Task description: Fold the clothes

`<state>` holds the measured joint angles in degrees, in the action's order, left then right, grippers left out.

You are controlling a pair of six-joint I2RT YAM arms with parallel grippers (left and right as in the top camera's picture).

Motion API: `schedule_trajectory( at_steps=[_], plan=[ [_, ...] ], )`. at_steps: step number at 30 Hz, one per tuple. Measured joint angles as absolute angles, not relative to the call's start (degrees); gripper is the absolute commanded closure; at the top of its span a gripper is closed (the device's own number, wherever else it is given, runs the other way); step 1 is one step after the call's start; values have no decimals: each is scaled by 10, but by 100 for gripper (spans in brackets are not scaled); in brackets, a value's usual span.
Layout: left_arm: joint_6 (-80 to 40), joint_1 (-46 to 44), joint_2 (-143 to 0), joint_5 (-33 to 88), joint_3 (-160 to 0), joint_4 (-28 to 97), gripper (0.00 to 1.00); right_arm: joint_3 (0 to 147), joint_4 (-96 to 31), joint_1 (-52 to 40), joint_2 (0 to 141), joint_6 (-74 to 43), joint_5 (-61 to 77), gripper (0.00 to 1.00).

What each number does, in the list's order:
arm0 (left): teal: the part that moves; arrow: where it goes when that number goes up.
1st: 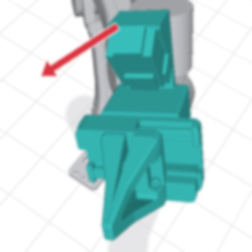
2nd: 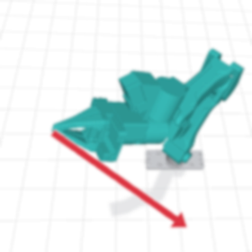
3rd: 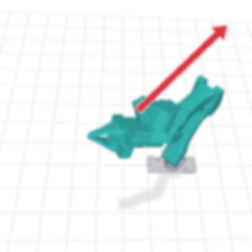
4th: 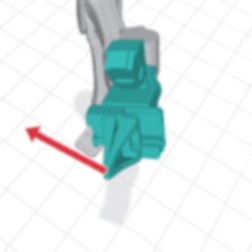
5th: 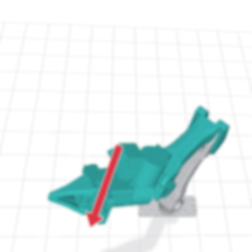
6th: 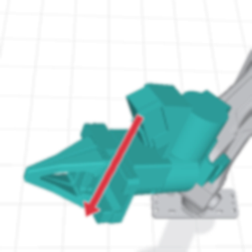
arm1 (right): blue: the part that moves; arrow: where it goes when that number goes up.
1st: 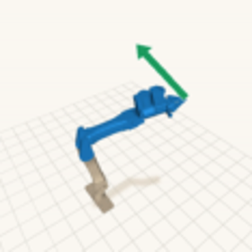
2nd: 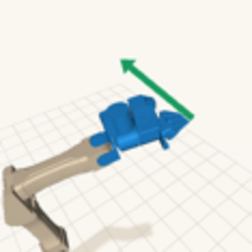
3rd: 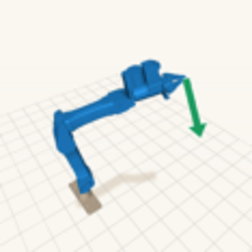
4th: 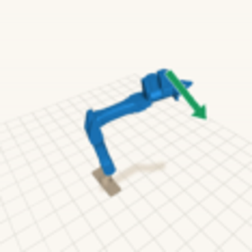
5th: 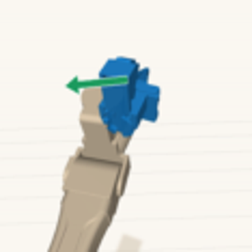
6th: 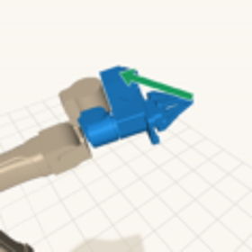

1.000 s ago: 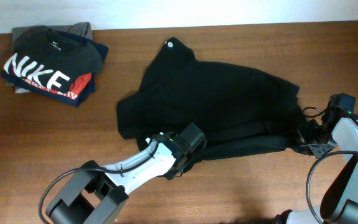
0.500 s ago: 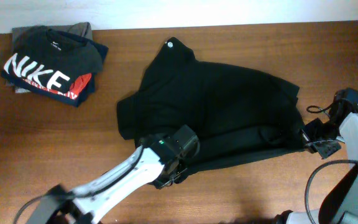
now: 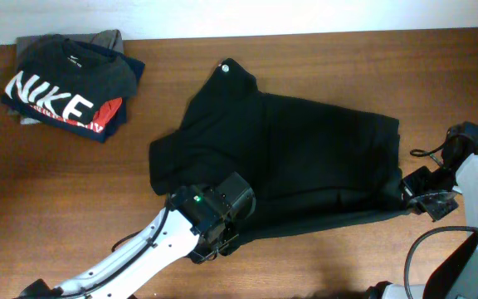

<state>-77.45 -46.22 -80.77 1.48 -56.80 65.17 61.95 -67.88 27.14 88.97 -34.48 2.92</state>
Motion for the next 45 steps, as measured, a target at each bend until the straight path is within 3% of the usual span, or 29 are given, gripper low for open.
schedule_trajectory(
  at_steps=[15,16,18,25,30,39,45],
  plan=[
    [-771,-462,-808,-12,-568,654,87,620,-705,271,876,-345,8,96],
    [-771,-462,-808,-13,-568,654,85,620,-705,271,870,-345,9,96],
    [-768,-462,-808,-15,-568,654,64,620,-705,271,857,-345,9,94],
    [-773,-462,-808,1,-568,686,60,620,-709,271,836,-344,8,94],
    [-839,-462,-807,13,-551,707,52,620,-710,271,836,-342,8,94],
    [-914,-462,-806,45,-454,582,51,620,-710,271,836,-336,8,94],
    [-941,-454,-806,39,-445,568,51,620,-710,271,836,-329,8,94]
  ],
)
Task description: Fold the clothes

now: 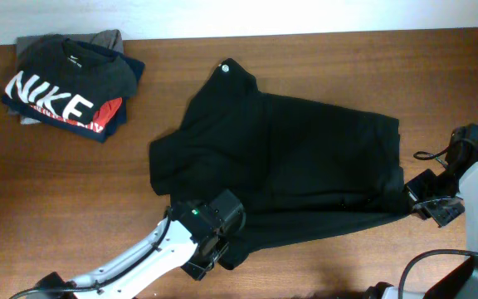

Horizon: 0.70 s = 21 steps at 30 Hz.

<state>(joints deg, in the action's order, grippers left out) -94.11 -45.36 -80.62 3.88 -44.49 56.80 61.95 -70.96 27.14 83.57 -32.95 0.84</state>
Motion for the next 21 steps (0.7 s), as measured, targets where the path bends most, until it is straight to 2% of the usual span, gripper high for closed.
schedule_trajectory(
  at_steps=[21],
  plan=[
    [-999,-443,-842,-19,-444,515,51,620,-710,271,836,-326,8,94]
  ],
)
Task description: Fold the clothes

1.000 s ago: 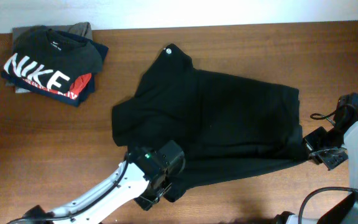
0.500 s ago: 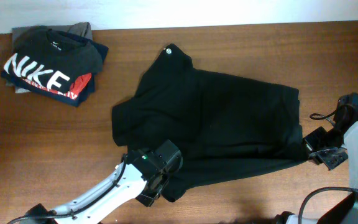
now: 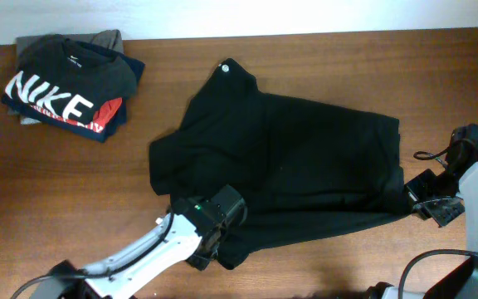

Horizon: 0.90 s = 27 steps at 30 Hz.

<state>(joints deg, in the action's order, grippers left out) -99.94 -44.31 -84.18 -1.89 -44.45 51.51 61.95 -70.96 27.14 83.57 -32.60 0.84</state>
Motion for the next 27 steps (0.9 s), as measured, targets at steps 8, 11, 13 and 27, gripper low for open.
schedule_trajectory(
  at_steps=[8,11,13,27],
  plan=[
    [-1001,-442,-858,7,-444,511,52,620,-709,271,836,-323,8,94],
    [-1001,-442,-866,11,-444,511,64,620,-709,271,836,-323,8,94],
    [-1004,-442,-869,12,-444,509,74,620,-709,271,836,-323,8,94],
    [-974,-442,-870,43,-444,523,99,620,-717,271,836,-322,8,94]
  ],
)
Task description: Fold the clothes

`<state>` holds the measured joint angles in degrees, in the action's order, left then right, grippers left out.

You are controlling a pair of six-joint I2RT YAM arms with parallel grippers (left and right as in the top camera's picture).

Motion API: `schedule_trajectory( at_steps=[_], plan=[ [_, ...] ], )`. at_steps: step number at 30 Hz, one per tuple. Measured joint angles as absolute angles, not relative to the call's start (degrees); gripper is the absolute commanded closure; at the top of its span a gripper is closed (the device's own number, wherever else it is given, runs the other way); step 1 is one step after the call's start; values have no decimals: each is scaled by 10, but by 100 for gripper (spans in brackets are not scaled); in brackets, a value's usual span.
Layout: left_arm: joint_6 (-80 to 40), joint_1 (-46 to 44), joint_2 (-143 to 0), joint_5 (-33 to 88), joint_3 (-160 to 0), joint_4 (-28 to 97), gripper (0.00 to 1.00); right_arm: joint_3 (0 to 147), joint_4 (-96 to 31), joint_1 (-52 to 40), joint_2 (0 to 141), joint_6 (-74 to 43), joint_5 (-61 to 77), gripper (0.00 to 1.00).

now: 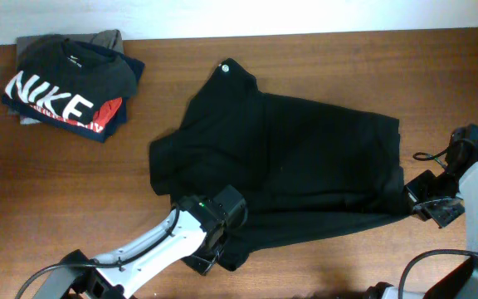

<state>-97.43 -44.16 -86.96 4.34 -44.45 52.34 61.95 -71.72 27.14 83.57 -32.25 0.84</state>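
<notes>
A black garment [289,158] lies spread across the middle of the table, with a small white tag at its far tip. My left gripper [216,253] sits at its near left corner, fingers buried in the cloth and seemingly shut on the hem. My right gripper [411,202] is at the near right corner, likewise closed on the hem. Between the two, the near edge runs as a taut line.
A stack of folded clothes [69,83], with a dark Nike shirt on top, sits at the far left of the wooden table [56,191]. The right arm's cable loops near the table's right edge.
My left arm has shifted slightly, its wrist a little lower and more to the right. The garment and the right gripper look unchanged.
At first the left gripper held the near left corner a bit higher, and the right gripper was slightly further in. Then both had drawn the hem nearer and outward. Since then the near edge has stayed stretched, with only small shifts of the left arm.
</notes>
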Motion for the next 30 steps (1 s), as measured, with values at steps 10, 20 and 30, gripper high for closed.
schedule_trajectory(
  at_steps=[10,20,30],
  plan=[
    [-940,-442,-796,67,-444,607,99,620,-727,271,836,-323,8,94],
    [-940,-442,-692,49,-444,607,99,620,-735,271,836,-322,7,95],
    [-921,-442,-660,38,-463,608,99,620,-794,271,835,-370,-50,96]
  ],
)
